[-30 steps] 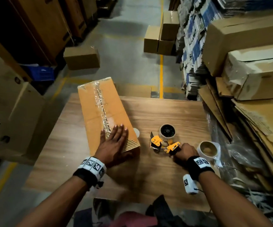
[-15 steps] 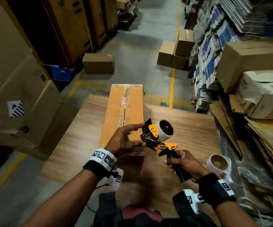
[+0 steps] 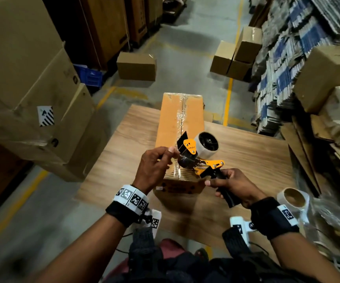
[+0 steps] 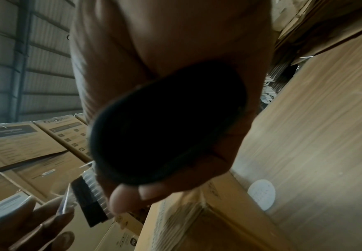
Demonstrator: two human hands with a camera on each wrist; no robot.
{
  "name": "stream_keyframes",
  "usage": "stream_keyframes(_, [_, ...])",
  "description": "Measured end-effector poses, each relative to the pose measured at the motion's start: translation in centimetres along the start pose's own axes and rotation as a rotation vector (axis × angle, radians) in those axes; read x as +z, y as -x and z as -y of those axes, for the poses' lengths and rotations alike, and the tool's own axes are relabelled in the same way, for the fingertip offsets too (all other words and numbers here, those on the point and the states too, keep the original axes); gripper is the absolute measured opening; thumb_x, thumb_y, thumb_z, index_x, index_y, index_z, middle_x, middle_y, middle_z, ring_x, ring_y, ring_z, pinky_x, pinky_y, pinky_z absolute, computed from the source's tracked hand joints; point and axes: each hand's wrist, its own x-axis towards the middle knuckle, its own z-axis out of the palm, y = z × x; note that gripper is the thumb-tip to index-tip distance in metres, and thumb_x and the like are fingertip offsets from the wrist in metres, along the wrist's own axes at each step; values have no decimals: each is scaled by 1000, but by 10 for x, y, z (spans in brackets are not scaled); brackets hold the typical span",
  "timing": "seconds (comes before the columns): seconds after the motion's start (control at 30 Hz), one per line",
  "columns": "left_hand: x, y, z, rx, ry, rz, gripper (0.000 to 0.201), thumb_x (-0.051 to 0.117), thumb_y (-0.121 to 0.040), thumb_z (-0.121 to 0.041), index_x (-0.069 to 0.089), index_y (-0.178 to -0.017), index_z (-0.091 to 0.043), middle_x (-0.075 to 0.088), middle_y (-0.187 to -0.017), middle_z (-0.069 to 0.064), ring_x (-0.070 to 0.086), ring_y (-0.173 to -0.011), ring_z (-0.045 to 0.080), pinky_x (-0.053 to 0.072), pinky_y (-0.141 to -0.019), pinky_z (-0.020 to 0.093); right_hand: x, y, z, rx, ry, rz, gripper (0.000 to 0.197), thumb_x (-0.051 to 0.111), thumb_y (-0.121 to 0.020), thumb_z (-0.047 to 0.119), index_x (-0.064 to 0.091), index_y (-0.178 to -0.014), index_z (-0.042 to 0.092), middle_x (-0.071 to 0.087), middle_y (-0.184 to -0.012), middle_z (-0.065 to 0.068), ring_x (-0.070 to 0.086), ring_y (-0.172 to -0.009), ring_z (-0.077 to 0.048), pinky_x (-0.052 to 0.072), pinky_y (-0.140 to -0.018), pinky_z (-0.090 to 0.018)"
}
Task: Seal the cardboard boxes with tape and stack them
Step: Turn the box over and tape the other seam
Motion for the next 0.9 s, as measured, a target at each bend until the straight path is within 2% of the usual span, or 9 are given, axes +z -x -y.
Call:
stream_keyframes(0.07, [-4,4,-2,-38,71,45,46,58,-93,-58,81,-98,-18,79,-92,-1,70,-80,26,56,-69,39,5,-3,1,-3,5,-8,20,86,-80,10,79,-98,6,68,-73,-7,62,-58,-20,49,-48,-24])
stream_keyframes(0.13, [-7,6,-5,2,0,60,40,74,-84,-60,80,-99,-23,77,-91,-5,69,-79,16,56,-69,33,9,-5,1,0,7,-17,24,87,-79,10,78,-101,5,67,-73,-8,62,-58,-21,49,-49,-24])
stream_keyframes(0.2, [-9,3,-7,37,-99,78,32,86,-78,-53,77,-94,-27,75,-89,-8,67,-76,12,54,-66,24,12,-7,1,-1,7,-20,25,87,-79,9,77,-101,4,67,-71,-6,61,-57,-21,49,-48,-24])
stream_keyframes(0.27, [-11,-5,-4,-3,-111,65,22,89,-80,-38,75,-86,-23,75,-84,-9,68,-75,11,56,-69,29,14,-7,2,0,14,-16,27,87,-79,10,77,-103,4,68,-71,-5,62,-57,-20,49,-49,-24])
stream_keyframes(0.33, [-14,-10,-2,-40,-79,64,18,88,-83,-28,73,-83,-19,77,-83,-6,73,-80,11,59,-76,36,15,-7,2,-1,15,-12,29,88,-78,11,78,-104,5,68,-71,-6,62,-57,-20,49,-49,-25])
stream_keyframes(0.47, [-20,-8,-7,54,-172,113,15,85,-87,-29,73,-83,-21,76,-87,-7,71,-84,6,53,-70,27,14,-8,2,2,2,-4,30,88,-78,11,77,-104,4,68,-72,-6,61,-56,-20,49,-48,-25])
stream_keyframes(0.67, [-23,-2,3,149,-252,71,15,87,-84,-28,82,-97,-22,79,-81,-7,74,-71,15,59,-65,44,9,-7,0,35,-26,-24,18,88,-79,17,78,-91,6,62,-75,-13,54,-54,-21,46,-47,-24])
stream_keyframes(0.77, [-21,11,6,300,-309,73,19,82,-87,-36,83,-94,-19,80,-88,-5,75,-77,9,61,-67,38,4,-8,-4,44,-70,-11,38,93,-72,22,77,-100,1,58,-77,-15,50,-59,-23,44,-48,-27])
stream_keyframes(0.9, [-39,20,22,315,-281,76,19,78,-91,-31,81,-93,-13,77,-86,-4,69,-74,-1,56,-65,27,-6,-4,-8,66,-43,-2,25,86,-80,11,75,-98,-2,57,-74,-14,49,-60,-24,42,-47,-27])
